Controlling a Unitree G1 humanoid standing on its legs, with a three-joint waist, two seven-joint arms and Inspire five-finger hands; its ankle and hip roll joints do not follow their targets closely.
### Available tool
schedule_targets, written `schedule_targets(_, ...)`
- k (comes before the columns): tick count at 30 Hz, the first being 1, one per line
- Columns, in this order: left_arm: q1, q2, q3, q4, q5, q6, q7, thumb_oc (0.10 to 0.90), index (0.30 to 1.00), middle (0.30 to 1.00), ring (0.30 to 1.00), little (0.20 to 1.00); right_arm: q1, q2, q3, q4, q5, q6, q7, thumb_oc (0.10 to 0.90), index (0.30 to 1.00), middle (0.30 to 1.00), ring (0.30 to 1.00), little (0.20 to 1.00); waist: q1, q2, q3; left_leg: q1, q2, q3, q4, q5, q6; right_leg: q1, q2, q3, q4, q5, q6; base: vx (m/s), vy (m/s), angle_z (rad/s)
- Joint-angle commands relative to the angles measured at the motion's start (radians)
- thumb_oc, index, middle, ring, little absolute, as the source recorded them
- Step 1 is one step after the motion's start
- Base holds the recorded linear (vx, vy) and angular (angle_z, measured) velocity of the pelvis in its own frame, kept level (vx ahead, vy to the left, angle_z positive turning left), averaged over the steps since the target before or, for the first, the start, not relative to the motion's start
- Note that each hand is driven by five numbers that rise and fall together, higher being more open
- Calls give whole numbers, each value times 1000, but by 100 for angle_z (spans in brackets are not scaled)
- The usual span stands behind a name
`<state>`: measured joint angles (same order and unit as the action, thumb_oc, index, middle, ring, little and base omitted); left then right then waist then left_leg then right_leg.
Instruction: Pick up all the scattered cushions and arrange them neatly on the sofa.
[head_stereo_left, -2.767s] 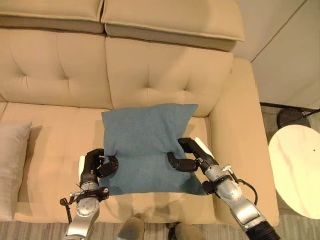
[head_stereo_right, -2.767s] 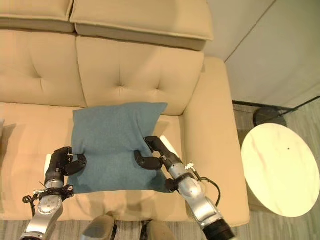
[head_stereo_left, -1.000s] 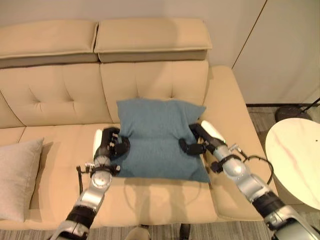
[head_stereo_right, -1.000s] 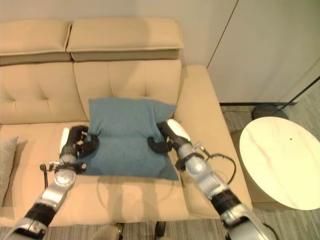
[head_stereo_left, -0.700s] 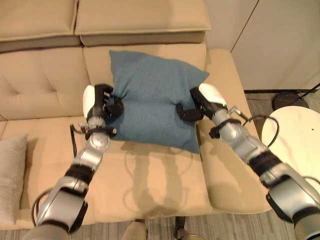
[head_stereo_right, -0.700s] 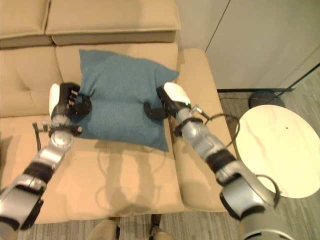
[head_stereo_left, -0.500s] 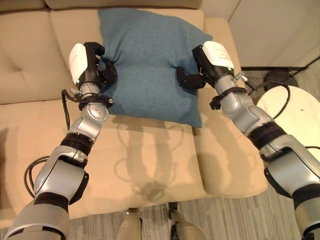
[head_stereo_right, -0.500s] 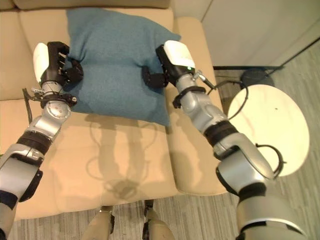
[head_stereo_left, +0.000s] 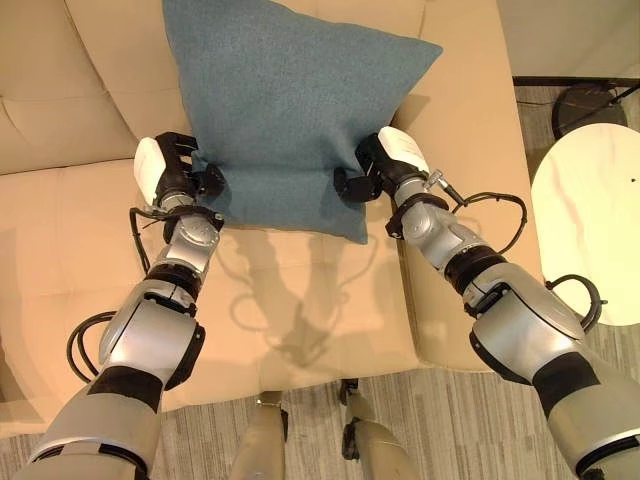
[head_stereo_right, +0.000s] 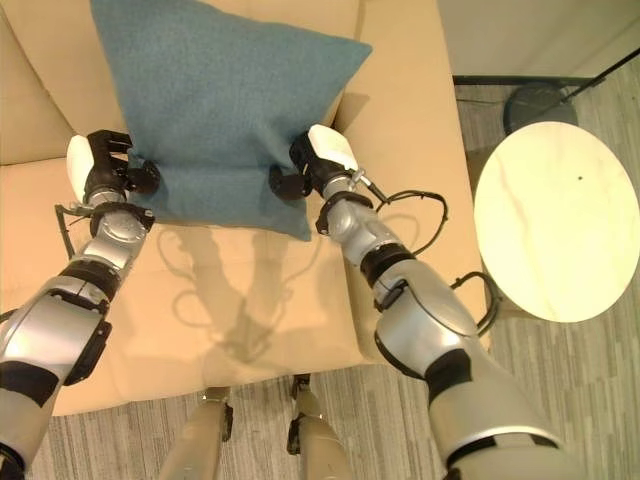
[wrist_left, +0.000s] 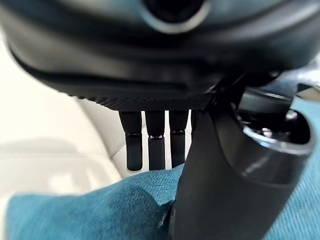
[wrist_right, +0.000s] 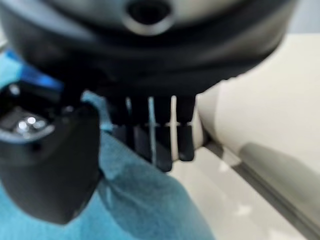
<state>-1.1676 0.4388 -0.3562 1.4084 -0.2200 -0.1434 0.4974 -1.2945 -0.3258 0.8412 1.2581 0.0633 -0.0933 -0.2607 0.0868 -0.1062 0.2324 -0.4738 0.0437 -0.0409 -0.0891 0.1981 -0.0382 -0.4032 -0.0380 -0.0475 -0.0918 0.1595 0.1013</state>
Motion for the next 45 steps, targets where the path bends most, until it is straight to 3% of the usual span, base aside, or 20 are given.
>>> schedule_targets(1,-27,70,0,149,-95,71,-83,800,900,900,900,900,-175,-68,-102,146,97,34,-34,800,900,900,900,900,9,-20,-19,-33,-14,0,2,-21,-67,95,-4,-10,4,-104,34,0,0,0)
schedule_targets(9,48,167,122,-22,-438,-37,-191,800,900,900,900,900,-58,-165,-152,-28,81,22,-49,800,900,900,900,900,17,-11,-23,8,-16,-17,2,-29,-62,135,3,-25,4,-117,26,3,-3,1)
schedule_targets(10,93,179,154,-69,-488,-54,-205,800,900,900,900,900,-16,-192,-196,-103,65,19,-83,800,900,900,900,900,17,-6,-24,21,-16,-17,2,-34,-58,146,2,-26,4,-121,24,38,9,6)
schedule_targets(13,360,193,291,-328,-624,-105,-229,800,900,900,900,900,206,-266,-493,-395,-41,27,-298,800,900,900,900,900,19,22,-28,63,-18,-15,2,-59,-41,185,-5,-31,4,-148,16,51,14,7)
schedule_targets(15,445,187,314,-411,-633,-110,-238,800,900,900,900,900,296,-282,-564,-482,-70,34,-324,800,900,900,900,900,19,27,-37,68,-17,-17,2,-57,-37,191,-5,-33,4,-149,14,32,0,8)
schedule_targets(16,622,172,377,-510,-642,-109,-268,800,900,900,900,900,501,-284,-702,-626,-100,21,-357,800,900,900,900,900,12,38,-53,92,-17,-15,2,-66,-30,215,-7,-35,4,-162,11,76,-21,13)
schedule_targets(18,811,125,439,-601,-656,-98,-297,800,900,900,900,900,725,-249,-804,-792,-121,5,-343,800,900,900,900,900,2,43,-74,121,-17,-14,5,-78,-21,247,-10,-35,4,-175,8,106,-20,12)
schedule_targets(22,1007,54,506,-594,-635,-71,-344,800,900,900,900,900,989,-220,-900,-908,-156,-17,-277,800,900,900,900,900,-15,61,-93,174,-13,-11,11,-92,-14,291,-17,-41,38,-202,10,24,-30,-1)
schedule_targets(23,1075,3,523,-554,-622,-56,-351,800,900,900,900,900,1128,-192,-939,-933,-156,-20,-215,800,900,900,900,900,-46,84,-89,216,-9,-33,20,-95,-9,305,-21,-6,164,-257,7,-24,-80,1)
schedule_targets(24,1077,2,522,-555,-621,-56,-350,800,900,900,900,900,1132,-192,-940,-937,-157,-18,-214,800,900,900,900,900,-47,86,-91,213,-8,-35,18,-90,-10,300,-20,-7,168,-257,7,-83,-130,24)
schedule_targets(25,1093,-24,521,-527,-608,-48,-359,800,900,900,900,900,1175,-175,-961,-898,-132,-27,-193,800,900,900,900,900,-79,99,-95,226,-14,-70,28,-91,-5,311,-7,88,243,-273,21,-171,-56,49)
schedule_targets(27,1133,-91,518,-511,-604,-42,-357,800,900,900,900,900,1223,-147,-972,-847,-87,-32,-169,800,900,900,900,900,-92,123,-100,214,-22,-96,52,-70,-13,339,27,202,283,-333,-18,-264,-101,66)
schedule_targets(32,1206,-156,456,-504,-535,-26,-384,800,900,900,900,900,1246,-142,-927,-750,-44,-48,-133,800,900,900,900,900,-76,150,-91,171,-7,-132,54,14,-64,376,70,170,226,-345,-58,-322,-182,17)
schedule_targets(34,1183,-181,437,-377,-457,-15,-408,800,900,900,900,900,1252,-123,-900,-703,-8,-53,-105,800,900,900,900,900,-91,141,-76,164,-17,-103,99,-26,-51,370,60,160,210,-317,-60,-445,-92,10)
schedule_targets(37,1175,-219,467,-130,-294,15,-399,800,900,900,900,900,1335,-69,-899,-642,41,-55,-91,800,900,900,900,900,-142,103,-102,253,-2,86,258,-187,-16,354,0,97,151,-238,-45,-478,-108,1)
schedule_targets(38,1174,-219,467,-129,-294,15,-399,800,900,900,900,900,1335,-69,-899,-642,41,-55,-91,800,900,900,900,900,-142,103,-104,249,-1,86,258,-185,-16,352,0,97,149,-235,-45,-422,-113,20)
schedule_targets(39,1180,-245,466,-80,-221,26,-384,800,900,900,900,900,1356,-54,-900,-602,66,-57,-83,800,900,900,900,900,-166,100,-127,335,29,150,347,-244,-18,338,-19,56,128,-203,-41,-338,-42,32)
schedule_targets(42,1198,-267,444,-60,-169,38,-377,800,900,900,900,900,1363,-57,-897,-588,80,-57,-75,800,900,900,900,900,-183,108,-141,413,47,160,419,-271,-26,316,-28,28,121,-178,-38,-382,44,62)
schedule_targets(43,1217,-287,427,-38,-141,42,-383,800,900,900,900,900,1350,-61,-892,-560,91,-53,-70,800,900,900,900,900,-201,128,-153,507,61,124,479,-269,-44,269,-31,4,135,-146,-34,-302,101,51)
schedule_targets(45,1213,-297,400,-36,-96,52,-394,800,900,900,900,900,1352,-59,-883,-584,92,-50,-58,800,900,900,900,900,-221,138,-167,572,53,76,480,-264,-56,220,-39,-6,149,-117,-26,-537,256,45)
